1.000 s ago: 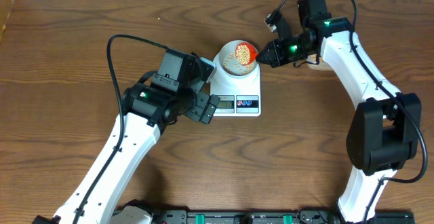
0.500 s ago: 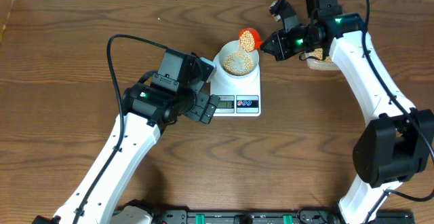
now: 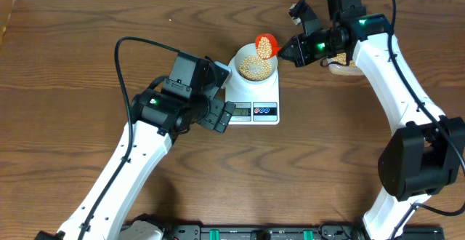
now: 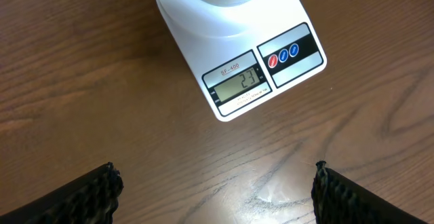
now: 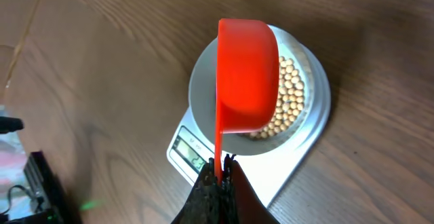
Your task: Scoop item into bowl and weigh 50g on scale
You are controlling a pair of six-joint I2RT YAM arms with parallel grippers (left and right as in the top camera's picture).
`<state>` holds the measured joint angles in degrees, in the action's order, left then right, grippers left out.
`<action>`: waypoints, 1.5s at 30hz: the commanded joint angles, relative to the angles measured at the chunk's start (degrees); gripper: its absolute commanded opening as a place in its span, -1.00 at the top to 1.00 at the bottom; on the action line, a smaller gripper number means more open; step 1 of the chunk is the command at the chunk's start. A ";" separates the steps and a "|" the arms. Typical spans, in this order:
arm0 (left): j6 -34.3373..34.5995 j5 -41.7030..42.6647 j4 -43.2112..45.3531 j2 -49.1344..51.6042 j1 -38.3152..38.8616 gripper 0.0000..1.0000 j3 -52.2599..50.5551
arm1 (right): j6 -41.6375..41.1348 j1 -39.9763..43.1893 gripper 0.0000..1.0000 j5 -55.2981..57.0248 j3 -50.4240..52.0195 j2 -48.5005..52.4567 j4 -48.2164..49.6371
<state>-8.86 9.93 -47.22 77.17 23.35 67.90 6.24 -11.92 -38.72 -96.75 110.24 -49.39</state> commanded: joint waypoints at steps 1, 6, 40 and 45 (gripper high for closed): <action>-0.11 -0.52 -0.13 0.31 -0.20 -0.84 -0.20 | -1.64 0.04 0.98 -2.36 -1.03 -1.09 -0.04; -0.11 -0.52 -0.13 0.31 -0.20 -0.83 -0.20 | -2.99 0.04 0.98 -2.36 -1.01 -1.09 -0.04; -0.11 -0.55 -0.13 0.31 -0.20 -0.84 -0.20 | -1.88 0.04 0.98 -2.12 -1.01 -1.09 0.04; -0.11 -0.52 -0.13 0.31 -0.20 -0.83 -0.20 | -1.86 -0.02 0.98 -1.90 -1.01 -1.09 0.02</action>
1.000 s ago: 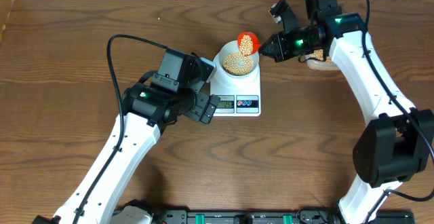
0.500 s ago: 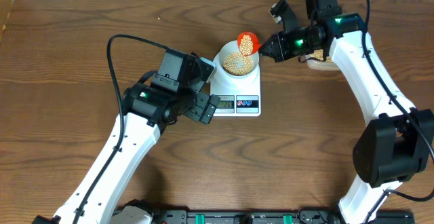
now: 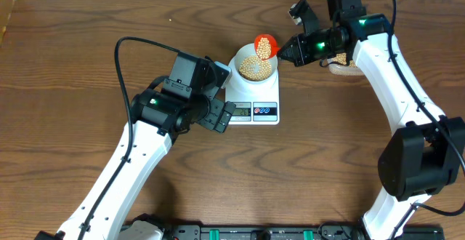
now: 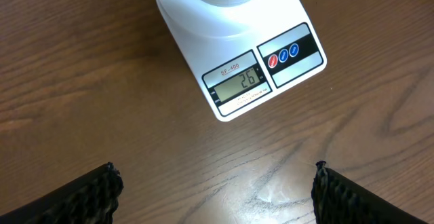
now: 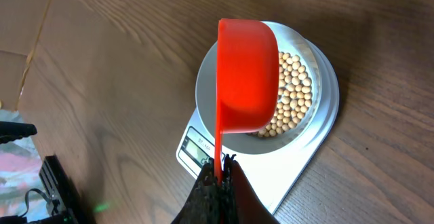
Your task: Scoop item into bowl and weigh 50g on scale
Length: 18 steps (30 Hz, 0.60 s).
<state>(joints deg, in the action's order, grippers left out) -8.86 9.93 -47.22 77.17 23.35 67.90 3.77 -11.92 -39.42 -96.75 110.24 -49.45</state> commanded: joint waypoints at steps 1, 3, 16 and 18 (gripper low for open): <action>-0.11 -0.52 -0.13 0.31 -0.20 -0.83 -0.20 | 0.61 -0.07 0.98 -1.20 -1.01 -1.09 0.09; -0.11 -0.52 -0.13 0.31 -0.20 -0.83 -0.20 | 0.68 -0.15 0.98 -1.18 -1.01 -1.09 0.09; -0.13 -0.52 -0.13 0.31 -0.20 -0.84 -0.20 | 1.25 -0.17 0.98 -1.20 -1.01 -1.09 -0.04; -0.11 -0.52 -0.13 0.31 -0.20 -0.84 -0.20 | 1.27 -0.17 0.98 -1.20 -1.01 -1.09 -0.04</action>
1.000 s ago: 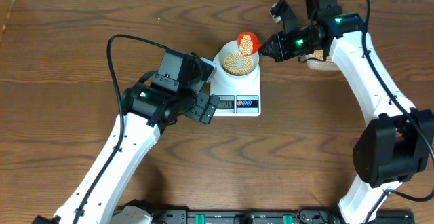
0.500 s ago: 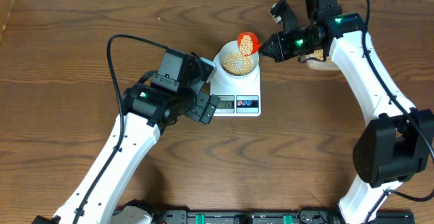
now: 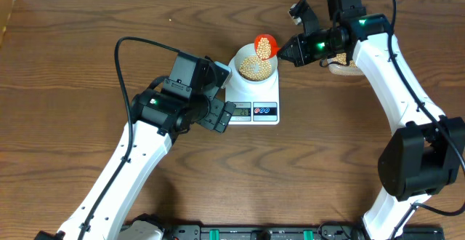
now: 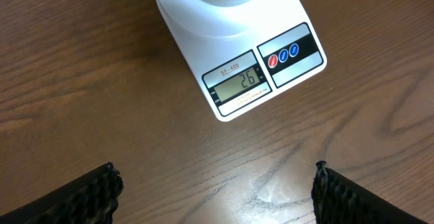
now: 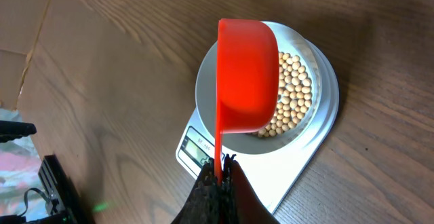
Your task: Scoop item into bowl and weigh 50g on scale
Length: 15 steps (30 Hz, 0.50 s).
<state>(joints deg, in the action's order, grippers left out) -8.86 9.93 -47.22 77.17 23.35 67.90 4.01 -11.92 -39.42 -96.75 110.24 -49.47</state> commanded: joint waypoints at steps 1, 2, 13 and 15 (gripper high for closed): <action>-0.11 -0.52 -0.13 0.31 -0.20 -0.83 -0.20 | 1.16 -0.17 0.98 -1.20 -1.01 -1.09 -0.02; -0.11 -0.52 -0.13 0.31 -0.20 -0.83 -0.20 | 1.27 -0.17 0.98 -1.20 -1.01 -1.09 -0.04; -0.11 -0.52 -0.13 0.31 -0.20 -0.84 -0.20 | 1.42 -0.17 0.98 -1.20 -1.01 -1.09 -0.04; -0.11 -0.52 -0.13 0.31 -0.20 -0.84 -0.20 | 1.44 -0.17 0.98 -1.20 -1.01 -1.09 -0.04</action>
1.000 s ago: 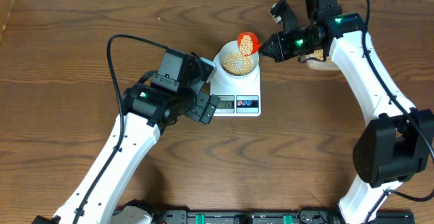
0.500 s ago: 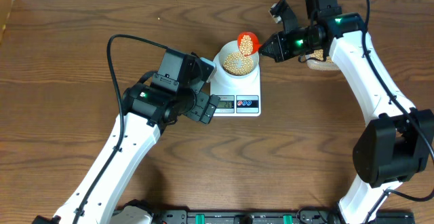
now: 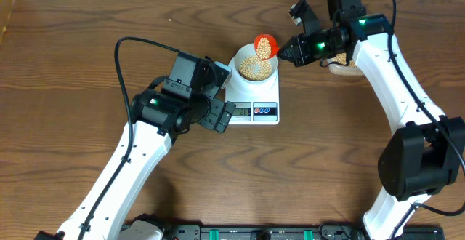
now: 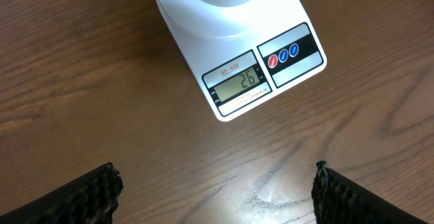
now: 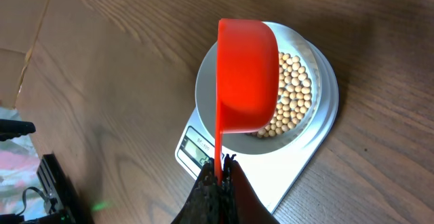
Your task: Scoop item into bowl and weigh 50g on scale
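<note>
A white scale [image 3: 253, 98] carries a white bowl [image 3: 253, 66] of pale beans [image 5: 293, 95]; its display [image 4: 239, 83] reads 26. My right gripper [image 5: 220, 173] is shut on the handle of a red scoop [image 5: 246, 75], held tilted over the bowl's far rim with beans [image 3: 264, 48] still in it. In front of the scale my left gripper [image 4: 215, 190] is open and holds nothing, its fingers [image 4: 91, 195] wide apart over bare wood.
A shallow dish of beans [image 3: 339, 67] sits behind my right arm at the back right. The table's left edge shows in the right wrist view [image 5: 27, 54]. Cables trail from both arms over the wooden table [image 3: 73, 65].
The scale read 23 with the red scoop tilted over the bowl. By 1.1 s ago it read 26 and the right wrist view had shifted slightly. It has stayed at 26 since, scoop still over the bowl, left gripper unmoved.
</note>
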You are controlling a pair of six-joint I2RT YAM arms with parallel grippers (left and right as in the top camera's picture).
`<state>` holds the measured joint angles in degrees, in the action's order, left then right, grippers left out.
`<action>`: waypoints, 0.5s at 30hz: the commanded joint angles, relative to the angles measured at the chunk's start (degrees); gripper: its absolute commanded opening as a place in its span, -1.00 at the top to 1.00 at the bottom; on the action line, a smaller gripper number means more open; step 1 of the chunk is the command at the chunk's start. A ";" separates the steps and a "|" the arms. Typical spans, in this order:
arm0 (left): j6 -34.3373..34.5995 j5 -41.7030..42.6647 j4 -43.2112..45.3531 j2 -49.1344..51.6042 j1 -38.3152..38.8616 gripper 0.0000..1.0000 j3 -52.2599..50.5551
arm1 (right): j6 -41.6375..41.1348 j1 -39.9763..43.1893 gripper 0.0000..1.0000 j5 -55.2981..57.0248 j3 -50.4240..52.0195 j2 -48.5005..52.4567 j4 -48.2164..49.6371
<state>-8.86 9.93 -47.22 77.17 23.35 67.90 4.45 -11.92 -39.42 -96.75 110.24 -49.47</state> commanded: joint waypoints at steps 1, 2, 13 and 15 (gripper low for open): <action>-0.11 -0.55 -0.13 0.31 -0.20 -0.84 -0.20 | 1.01 -0.17 0.98 -1.20 -1.01 -1.09 -0.04; -0.11 -0.55 -0.13 0.31 -0.20 -0.84 -0.20 | 1.03 -0.17 0.98 -1.20 -1.01 -1.09 -0.04; -0.11 -0.55 -0.13 0.31 -0.20 -0.83 -0.20 | 1.64 -0.17 0.98 -1.20 -1.01 -1.09 -0.07; -0.11 -0.52 -0.13 0.31 -0.20 -0.84 -0.20 | 1.66 -0.17 0.98 -1.20 -1.01 -1.09 -0.07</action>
<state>-8.86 9.93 -47.22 77.17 23.35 67.90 5.06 -11.92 -39.42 -96.75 110.24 -49.50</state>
